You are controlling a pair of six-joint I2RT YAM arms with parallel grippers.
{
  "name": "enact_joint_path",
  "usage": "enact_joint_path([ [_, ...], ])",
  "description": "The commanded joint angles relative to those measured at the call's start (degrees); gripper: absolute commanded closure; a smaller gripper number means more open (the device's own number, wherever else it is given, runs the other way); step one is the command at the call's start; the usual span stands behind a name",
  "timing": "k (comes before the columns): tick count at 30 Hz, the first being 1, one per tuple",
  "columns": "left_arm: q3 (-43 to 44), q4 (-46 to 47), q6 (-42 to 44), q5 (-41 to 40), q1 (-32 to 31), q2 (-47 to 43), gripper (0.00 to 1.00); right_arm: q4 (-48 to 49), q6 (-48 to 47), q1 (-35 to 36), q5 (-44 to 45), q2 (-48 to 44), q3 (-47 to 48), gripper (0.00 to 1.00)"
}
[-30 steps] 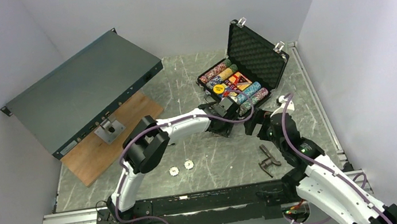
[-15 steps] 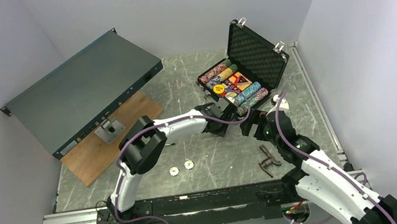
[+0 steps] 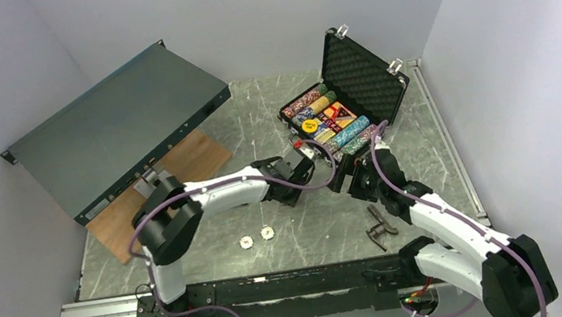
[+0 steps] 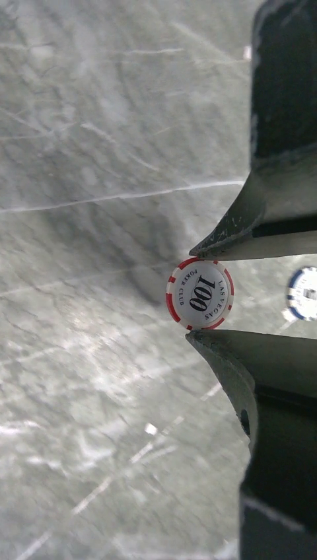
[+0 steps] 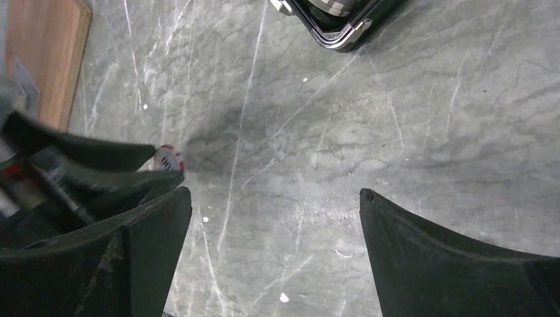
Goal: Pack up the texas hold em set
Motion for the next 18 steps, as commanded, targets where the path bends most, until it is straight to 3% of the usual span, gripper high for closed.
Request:
enact_joint_path([
  [1,-3.21,2.17,2.15,-1.63,0.09,-10.69,0.69,7.32,1.57,-3.3,-8.23,3.6,1.6,0.02],
  [4,-4.82,1.74,3.82,-1.81,0.0,-15.78,0.72,10.52,-0.92,-3.68,-14.53,9.38,3.91,0.01],
  [11,-5.27,-1.98,12.77,-0.45,0.07,-29.88,0.68,17.96,-4.58,-3.44,-38.74,27.24,13.29,0.02],
  [18,0.06,-10.88,22.74,0.62,0.18,-36.26,0.66,23.2,0.6,-2.51,-45.68,32.41,20.3,0.03],
])
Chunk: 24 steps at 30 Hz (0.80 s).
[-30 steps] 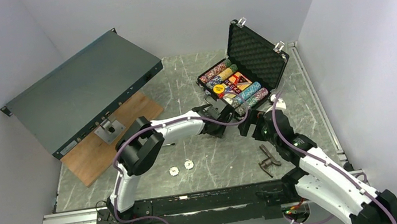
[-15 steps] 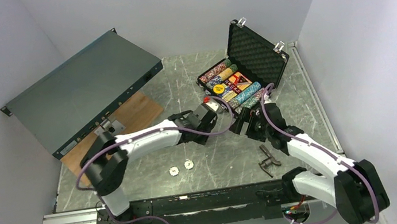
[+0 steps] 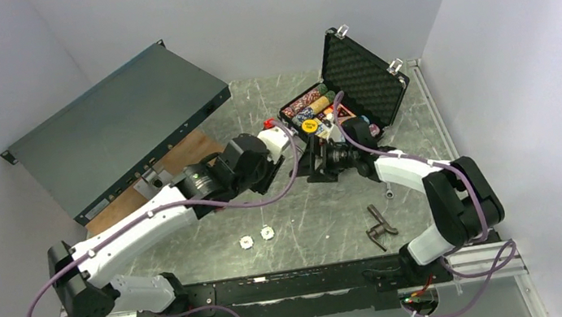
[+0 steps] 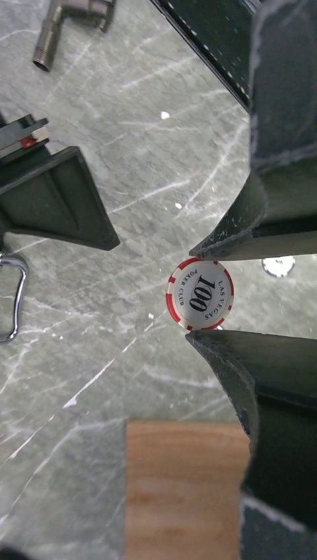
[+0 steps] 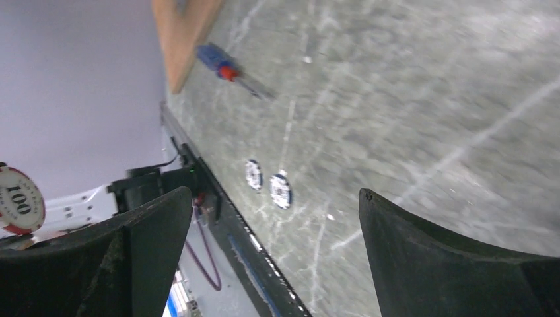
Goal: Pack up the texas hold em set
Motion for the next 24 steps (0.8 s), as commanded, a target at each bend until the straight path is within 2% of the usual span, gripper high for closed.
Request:
enact_joint_path([
  [1,3.21,-5.25,10.11,1.38,0.18,-4.18,0.66,7.77,3.31,0.94,-7.85,0.22,5.3,0.03],
  [3,0.64,-3.0,12.43,1.76,0.18,-6.4,0.66,7.7,4.35,1.62,-7.72,0.88,7.32,0.05],
  [9,-4.2,0.46,13.56,4.0,0.18,-10.93,0.67,10.29,8.47,5.46,-8.95,3.47,12.09,0.25],
  [16,-7.27,1.83,13.48,3.81,0.18,-12.89,0.68,13.15,10.34,9.93,-9.58,3.1,14.44,0.28],
  [19,-7.61,1.79,13.27,3.63,0.18,-12.82,0.68,14.76,11.64,10.78,-9.86,2.83,14.51,0.37],
  [24,-7.77,1.84,13.31,3.14,0.18,-12.96,0.68,15.01,12.07,12.96,-10.35,2.89,15.42,0.44],
])
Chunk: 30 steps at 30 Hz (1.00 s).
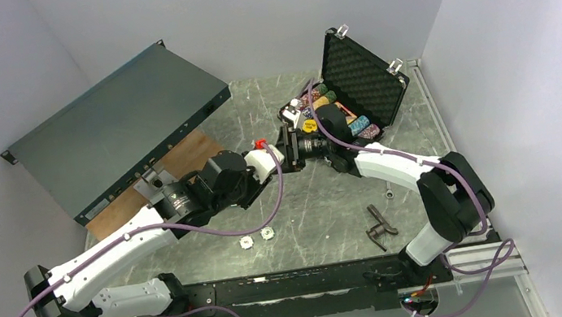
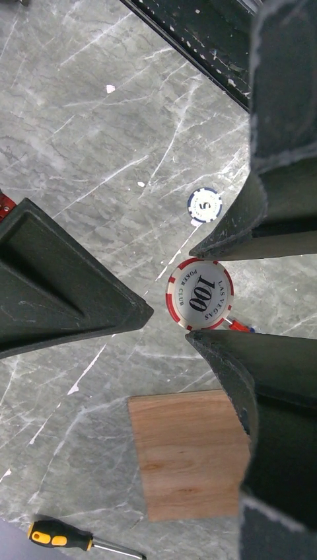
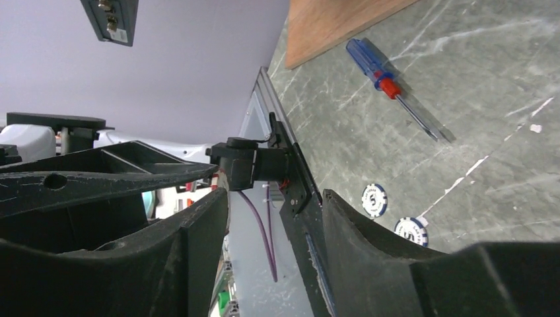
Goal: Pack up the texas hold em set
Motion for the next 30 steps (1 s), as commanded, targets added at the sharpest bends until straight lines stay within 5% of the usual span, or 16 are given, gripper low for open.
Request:
enact_joint_path([
  [1,0.21,2.33,0.5,0.31,0.18,-1.52,0.68,4.05,1.09,1.95,-1.79,-0.24,3.17,0.45],
  [15,0.17,2.29,0.19,0.77,0.18,-0.13,0.68,9.17,3.57,6.82,-0.79,1.95,0.84,0.56],
  [23,0.27,2.32,-0.25,0.42,0.2,0.69,0.69,11.63,5.04,6.36,1.92,-1.21,-3.18,0.41],
  [30,0.31,2.76,-0.46,1.59,0.21,1.38,0.7,8.2,4.83,3.88,4.94,-3.67,-6.08,0.4],
])
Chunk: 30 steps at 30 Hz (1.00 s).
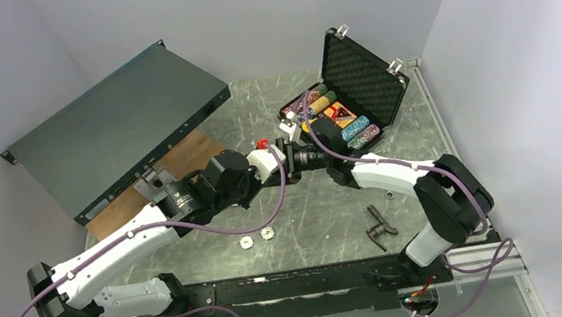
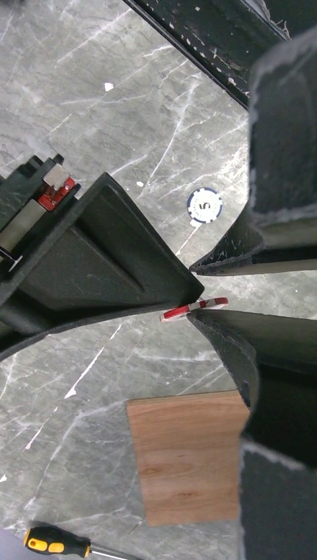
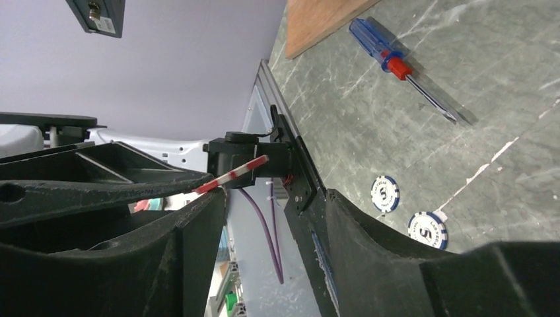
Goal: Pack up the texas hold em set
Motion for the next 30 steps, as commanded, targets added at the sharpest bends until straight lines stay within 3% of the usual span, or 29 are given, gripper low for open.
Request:
enact_joint_path([
  [1,0.3,2.84,-0.58,1.82,0.1,0.6,0.7,2.41,1.06,-1.89,1.64,-4.4,-2.61,0.4],
  [6,1.7,3.37,-3.41,3.9,0.15,4.56,0.72,-1.41,-1.33,-4.43,5.61,-6.87,-7.46,0.4],
  [11,4.56,1.21,-9.01,2.49,0.11,10.91,0.71,-10.26,-9.38,-6.06,11.35,-8.89,-11.02,0.39],
  [14,3.14,1.82,-14.52,-0.71,0.23,12.78,0.62,-15.9,-14.65,-6.45,15.3,-10.02,-12.03,0.39],
  [16,1.43,1.77,-18.65,-3.0,0.45,13.49,0.51,-18.43,-16.99,-6.46,17.18,-11.54,-12.78,0.39],
  [18,-0.25,1.65,-23.12,-4.26,1.01,13.92,0.38,-19.21,-18.64,-6.54,18.69,-12.89,-13.59,0.37],
  [22,-2.66,2.42,-29.57,-4.74,2.52,15.78,0.25,-19.39,-20.67,-6.84,19.81,-13.04,-14.31,0.36],
  [26,-1.01,0.5,-34.59,-12.47,4.99,21.14,0.16,-16.9,-20.71,-7.71,17.36,-11.34,-15.19,0.36],
  [30,1.77,-2.02,-40.24,-18.87,8.13,29.1,0.15,-14.64,-19.69,-8.12,15.46,-11.65,-16.45,0.36],
])
